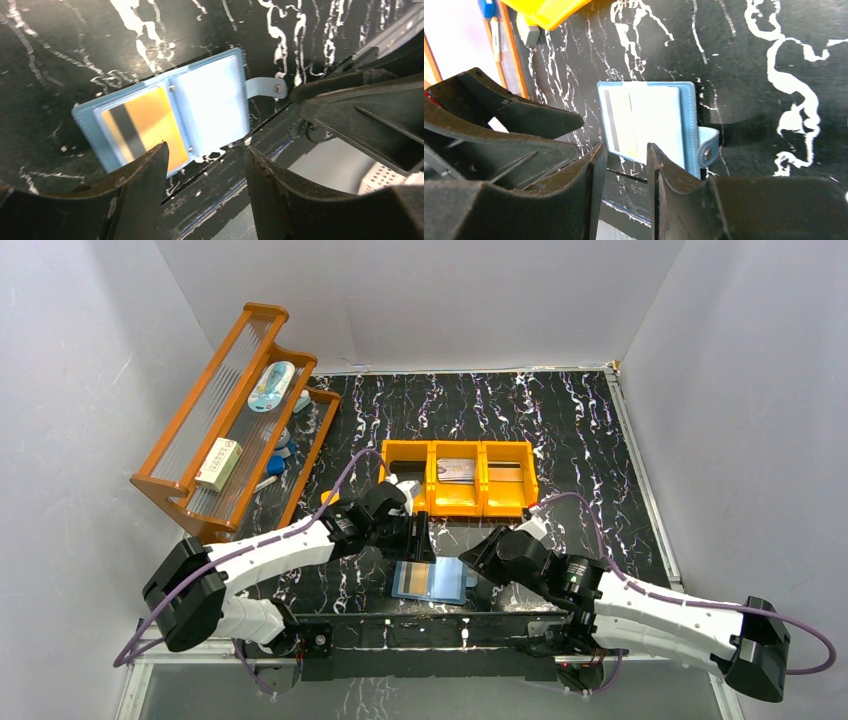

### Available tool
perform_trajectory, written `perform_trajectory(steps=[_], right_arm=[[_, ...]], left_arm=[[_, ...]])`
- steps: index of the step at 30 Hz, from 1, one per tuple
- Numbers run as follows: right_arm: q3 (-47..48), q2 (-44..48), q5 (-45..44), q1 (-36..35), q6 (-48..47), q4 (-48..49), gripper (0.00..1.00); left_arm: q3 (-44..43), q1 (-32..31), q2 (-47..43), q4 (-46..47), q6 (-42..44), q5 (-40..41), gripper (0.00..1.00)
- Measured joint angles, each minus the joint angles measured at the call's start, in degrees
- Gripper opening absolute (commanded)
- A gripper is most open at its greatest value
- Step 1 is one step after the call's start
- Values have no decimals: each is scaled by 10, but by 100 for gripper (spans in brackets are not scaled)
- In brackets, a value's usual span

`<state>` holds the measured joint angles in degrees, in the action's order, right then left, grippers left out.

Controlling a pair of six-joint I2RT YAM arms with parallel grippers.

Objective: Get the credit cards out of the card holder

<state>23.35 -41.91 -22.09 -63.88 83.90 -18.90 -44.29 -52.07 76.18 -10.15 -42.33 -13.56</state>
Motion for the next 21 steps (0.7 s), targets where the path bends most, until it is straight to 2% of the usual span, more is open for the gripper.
perform_trajectory(steps=[6,11,16,21], right_arm=[[-3,-49,41,0,-29,76,49],[20,-153,83,0,-60,105,51],[94,-276,115,0,-86,107,43],[117,-337,135,1,-104,136,42]], left_arm=[[30,9,-44,-57,1,64,59],[60,39,-107,-96,-3,100,64],[96,100,-144,-75,-4,55,65],[110,105,-133,-28,-5,-23,64]])
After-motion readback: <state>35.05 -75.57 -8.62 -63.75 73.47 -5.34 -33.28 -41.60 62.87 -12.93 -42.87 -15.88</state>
